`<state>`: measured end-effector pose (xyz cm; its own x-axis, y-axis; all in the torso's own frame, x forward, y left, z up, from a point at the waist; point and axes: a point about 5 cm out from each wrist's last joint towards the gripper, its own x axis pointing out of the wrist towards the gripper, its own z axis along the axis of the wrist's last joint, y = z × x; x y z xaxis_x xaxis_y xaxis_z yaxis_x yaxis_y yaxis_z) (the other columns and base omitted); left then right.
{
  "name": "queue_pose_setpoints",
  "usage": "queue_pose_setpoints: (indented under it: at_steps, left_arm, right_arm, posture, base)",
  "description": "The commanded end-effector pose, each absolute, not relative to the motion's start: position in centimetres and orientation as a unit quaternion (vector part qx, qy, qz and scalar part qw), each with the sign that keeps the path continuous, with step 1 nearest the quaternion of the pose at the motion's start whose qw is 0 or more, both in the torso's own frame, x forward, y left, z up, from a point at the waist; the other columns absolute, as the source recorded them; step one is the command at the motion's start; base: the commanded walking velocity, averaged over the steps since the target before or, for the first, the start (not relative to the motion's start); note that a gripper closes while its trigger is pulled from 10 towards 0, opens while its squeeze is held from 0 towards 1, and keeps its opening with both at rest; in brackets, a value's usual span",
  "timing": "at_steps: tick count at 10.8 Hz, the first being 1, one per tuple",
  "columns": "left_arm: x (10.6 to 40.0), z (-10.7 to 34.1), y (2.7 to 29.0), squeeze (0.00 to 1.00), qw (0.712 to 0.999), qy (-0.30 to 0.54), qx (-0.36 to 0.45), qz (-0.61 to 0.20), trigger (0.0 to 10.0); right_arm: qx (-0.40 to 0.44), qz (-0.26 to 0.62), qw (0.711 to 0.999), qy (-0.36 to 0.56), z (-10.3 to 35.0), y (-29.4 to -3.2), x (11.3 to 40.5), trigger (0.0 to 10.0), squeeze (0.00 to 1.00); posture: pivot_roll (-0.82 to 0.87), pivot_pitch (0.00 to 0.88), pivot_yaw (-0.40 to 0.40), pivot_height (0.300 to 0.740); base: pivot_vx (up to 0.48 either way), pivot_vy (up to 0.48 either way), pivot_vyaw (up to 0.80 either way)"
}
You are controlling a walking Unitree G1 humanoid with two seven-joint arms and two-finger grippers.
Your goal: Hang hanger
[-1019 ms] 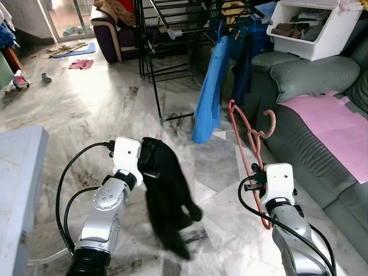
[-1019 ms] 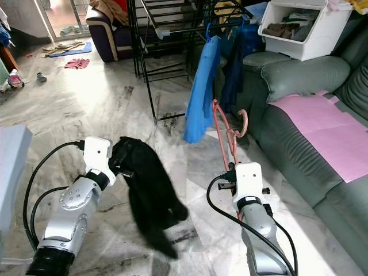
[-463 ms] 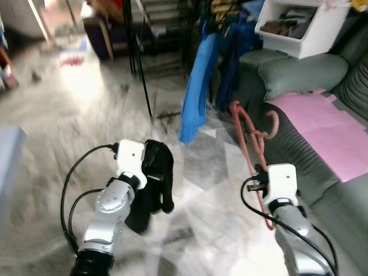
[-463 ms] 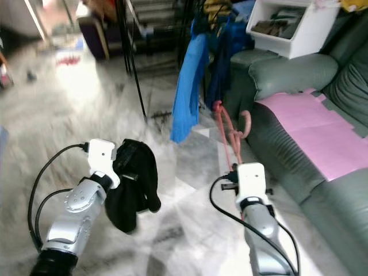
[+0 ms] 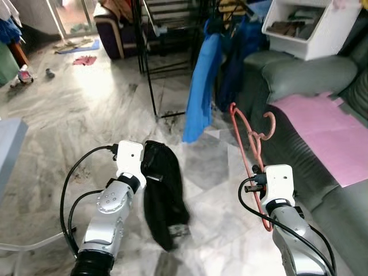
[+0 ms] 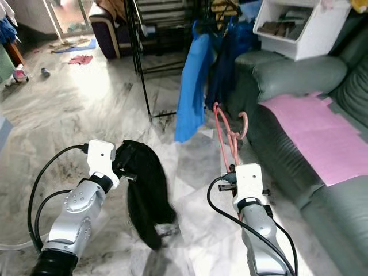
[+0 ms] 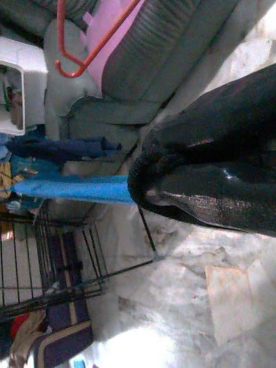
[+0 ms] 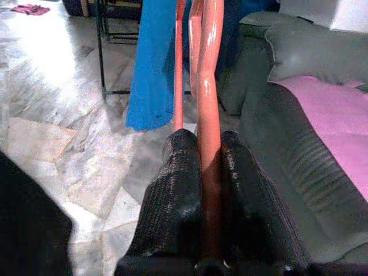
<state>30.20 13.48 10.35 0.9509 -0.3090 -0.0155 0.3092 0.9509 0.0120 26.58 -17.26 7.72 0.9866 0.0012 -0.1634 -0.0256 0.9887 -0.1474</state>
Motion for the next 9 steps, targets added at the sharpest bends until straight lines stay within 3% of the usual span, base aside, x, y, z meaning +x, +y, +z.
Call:
queue_pose_setpoints:
  at_steps: [1, 3, 4, 5, 6, 7, 9]
  left_arm:
    - [30.6, 11.1, 13.9, 0.00, 0.989, -0.009, 0.022, -0.143, 10.0]
    - [31.9, 10.6, 15.0, 0.00, 0.990, 0.024, 0.100, -0.100, 10.0]
    - [32.8, 11.8, 14.6, 0.00, 0.983, 0.016, 0.082, -0.162, 10.0]
    - [33.2, 14.1, 13.4, 0.00, 0.947, -0.038, 0.146, -0.284, 10.0]
    - [33.7, 15.1, 12.9, 0.00, 0.893, -0.052, 0.265, -0.361, 10.0]
    - [33.9, 15.5, 12.7, 0.00, 0.852, -0.042, 0.317, -0.415, 10.0]
    - [33.6, 15.0, 14.0, 0.00, 0.694, 0.044, 0.456, -0.556, 10.0]
  right_arm:
    - [-0.071, 0.015, 0.995, 0.075, 8.1, -17.0, 26.8, 10.0, 0.00]
    - [-0.073, 0.053, 0.992, 0.086, 8.0, -16.8, 26.8, 10.0, 0.00]
    - [-0.091, 0.093, 0.986, 0.102, 7.9, -16.9, 26.8, 10.0, 0.00]
    - [-0.119, 0.105, 0.982, 0.102, 8.1, -17.7, 27.0, 10.0, 0.00]
    - [-0.128, 0.091, 0.982, 0.102, 8.3, -18.7, 27.4, 10.0, 0.00]
    - [-0.132, 0.091, 0.982, 0.103, 8.5, -19.0, 27.6, 10.0, 0.00]
    - [-0.143, 0.107, 0.978, 0.105, 8.6, -18.8, 27.7, 10.0, 0.00]
  posture:
    - [-0.05, 0.042, 0.021, 0.740]
    - [-0.05, 0.038, 0.019, 0.740]
    - [-0.05, 0.038, 0.017, 0.740]
    - [-0.05, 0.036, 0.013, 0.740]
    - [-0.05, 0.036, 0.010, 0.740]
    - [-0.04, 0.036, 0.009, 0.740]
    - [-0.03, 0.044, 0.015, 0.740]
  base:
    - [0.000, 0.000, 0.00]
    - [0.000, 0.000, 0.00]
    - [0.000, 0.000, 0.00]
    - [0.000, 0.000, 0.00]
    - [0.000, 0.000, 0.00]
    - [0.000, 0.000, 0.00]
    - [0.000, 0.000, 0.00]
